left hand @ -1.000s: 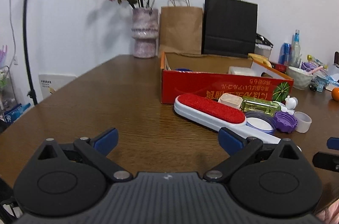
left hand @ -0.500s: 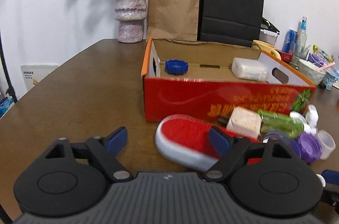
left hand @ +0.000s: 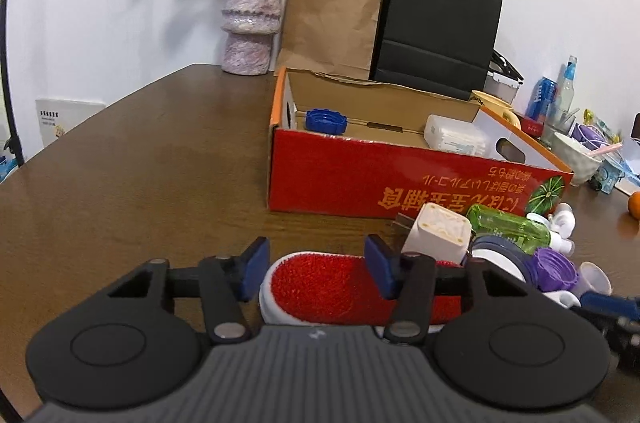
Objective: Organize rigid objects
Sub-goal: 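Grasp the white lint roller by its red pad with the left tool, then carry the lint roller into the cardboard box with the left tool and release, then withdraw both tools from the box back over the table, then grasp the white cube plug with the left tool while the right tool grasps the white tape roll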
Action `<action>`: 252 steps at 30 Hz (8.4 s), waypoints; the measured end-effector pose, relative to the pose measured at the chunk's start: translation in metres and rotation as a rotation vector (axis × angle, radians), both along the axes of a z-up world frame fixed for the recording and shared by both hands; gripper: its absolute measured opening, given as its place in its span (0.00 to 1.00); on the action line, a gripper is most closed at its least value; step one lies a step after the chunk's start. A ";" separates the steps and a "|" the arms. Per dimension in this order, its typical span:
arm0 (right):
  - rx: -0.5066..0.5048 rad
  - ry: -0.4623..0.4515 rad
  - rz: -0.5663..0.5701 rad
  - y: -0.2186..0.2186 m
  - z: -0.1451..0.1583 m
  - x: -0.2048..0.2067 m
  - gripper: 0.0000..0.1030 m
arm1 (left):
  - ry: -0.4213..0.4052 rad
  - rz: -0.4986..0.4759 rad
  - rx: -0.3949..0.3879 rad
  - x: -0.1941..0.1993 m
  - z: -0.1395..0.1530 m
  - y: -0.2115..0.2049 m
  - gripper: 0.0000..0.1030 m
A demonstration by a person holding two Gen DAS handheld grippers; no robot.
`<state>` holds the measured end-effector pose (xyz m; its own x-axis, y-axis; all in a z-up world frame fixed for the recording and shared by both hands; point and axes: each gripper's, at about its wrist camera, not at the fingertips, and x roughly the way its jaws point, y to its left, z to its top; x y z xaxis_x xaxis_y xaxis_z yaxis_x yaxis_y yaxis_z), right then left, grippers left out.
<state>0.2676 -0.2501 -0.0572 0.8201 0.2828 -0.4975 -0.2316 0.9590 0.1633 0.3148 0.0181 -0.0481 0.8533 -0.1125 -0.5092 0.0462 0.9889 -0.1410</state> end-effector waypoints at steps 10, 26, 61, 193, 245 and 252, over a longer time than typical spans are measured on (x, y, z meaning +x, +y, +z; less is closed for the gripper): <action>-0.065 0.056 -0.045 -0.003 0.004 0.019 0.14 | -0.017 -0.028 0.008 -0.019 0.004 0.000 0.53; 0.061 0.118 -0.026 -0.014 -0.004 0.019 0.16 | 0.017 -0.003 -0.031 -0.042 0.002 0.007 0.57; 0.168 -0.112 -0.063 -0.024 0.075 0.040 0.12 | -0.199 0.054 -0.067 -0.025 0.091 -0.002 0.58; -0.040 -0.157 -0.026 -0.017 0.006 -0.083 1.00 | -0.111 -0.024 0.134 -0.128 0.009 -0.034 1.00; -0.060 0.028 0.013 -0.028 -0.001 -0.039 0.42 | 0.096 -0.091 -0.053 -0.051 -0.007 -0.038 0.51; -0.067 0.025 0.025 -0.021 0.000 -0.057 0.42 | 0.043 -0.072 -0.063 -0.061 -0.006 -0.030 0.62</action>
